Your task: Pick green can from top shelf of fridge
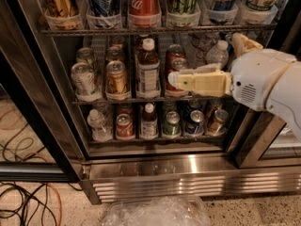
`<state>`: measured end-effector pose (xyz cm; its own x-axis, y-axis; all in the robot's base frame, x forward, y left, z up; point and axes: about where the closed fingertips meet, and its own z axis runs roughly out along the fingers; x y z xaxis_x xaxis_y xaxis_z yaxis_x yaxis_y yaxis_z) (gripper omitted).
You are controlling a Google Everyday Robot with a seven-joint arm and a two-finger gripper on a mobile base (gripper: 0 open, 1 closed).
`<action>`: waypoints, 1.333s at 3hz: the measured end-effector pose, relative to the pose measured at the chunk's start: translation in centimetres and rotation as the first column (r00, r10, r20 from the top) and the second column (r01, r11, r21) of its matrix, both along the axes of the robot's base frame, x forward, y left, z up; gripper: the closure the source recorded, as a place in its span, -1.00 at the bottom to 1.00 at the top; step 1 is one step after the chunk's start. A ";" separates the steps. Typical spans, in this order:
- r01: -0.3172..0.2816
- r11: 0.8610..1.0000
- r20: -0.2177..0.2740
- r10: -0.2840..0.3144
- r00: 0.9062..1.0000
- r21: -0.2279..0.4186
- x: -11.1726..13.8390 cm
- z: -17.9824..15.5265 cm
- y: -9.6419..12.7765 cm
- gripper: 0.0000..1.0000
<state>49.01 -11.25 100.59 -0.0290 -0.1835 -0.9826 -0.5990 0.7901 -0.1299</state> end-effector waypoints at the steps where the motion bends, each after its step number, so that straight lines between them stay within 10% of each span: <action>1: 0.068 0.997 0.054 -0.069 0.996 0.024 0.9 0.2 -0.6 -1.00; 4: 0.106 0.994 0.203 -0.108 0.973 0.018 4.0 2.2 -3.0 -1.00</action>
Offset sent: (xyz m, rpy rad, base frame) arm 0.0301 -0.0335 0.0030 0.0260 -0.1877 -0.1761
